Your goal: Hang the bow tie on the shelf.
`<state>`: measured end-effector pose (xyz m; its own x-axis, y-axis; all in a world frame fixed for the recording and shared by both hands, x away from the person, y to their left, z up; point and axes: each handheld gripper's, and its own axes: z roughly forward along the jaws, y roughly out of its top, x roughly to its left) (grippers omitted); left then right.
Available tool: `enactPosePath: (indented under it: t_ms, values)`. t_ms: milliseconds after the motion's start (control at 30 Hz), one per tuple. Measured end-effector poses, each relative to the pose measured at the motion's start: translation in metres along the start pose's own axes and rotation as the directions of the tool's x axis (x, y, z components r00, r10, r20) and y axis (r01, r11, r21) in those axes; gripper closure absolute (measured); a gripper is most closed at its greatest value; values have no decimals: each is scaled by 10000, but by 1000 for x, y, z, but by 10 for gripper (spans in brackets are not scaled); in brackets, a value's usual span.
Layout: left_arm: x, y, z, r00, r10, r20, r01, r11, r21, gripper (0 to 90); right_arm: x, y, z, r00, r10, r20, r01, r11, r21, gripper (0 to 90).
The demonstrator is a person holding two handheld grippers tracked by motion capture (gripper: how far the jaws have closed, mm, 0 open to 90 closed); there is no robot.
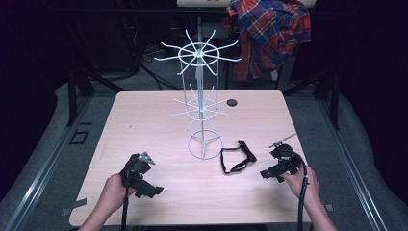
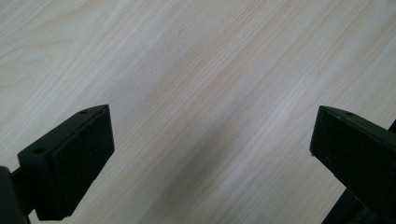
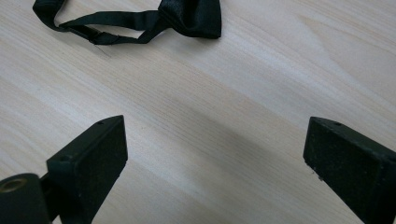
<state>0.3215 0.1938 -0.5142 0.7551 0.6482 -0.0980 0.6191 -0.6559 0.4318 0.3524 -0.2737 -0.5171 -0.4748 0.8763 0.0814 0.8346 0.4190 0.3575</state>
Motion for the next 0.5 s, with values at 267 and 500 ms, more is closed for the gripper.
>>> enactPosePath:
  t_ms: [267, 500]
  values:
    - [-4, 1, 0, 9999, 92, 68, -91, 9999, -73, 0, 0, 0, -1, 10000, -47, -20, 47, 10000, -22, 61]
    - [-3, 1, -2, 10000, 70, 59, -69, 9998, -172, 0, 1, 1, -2, 9999, -22, -137, 21, 10000, -64, 59]
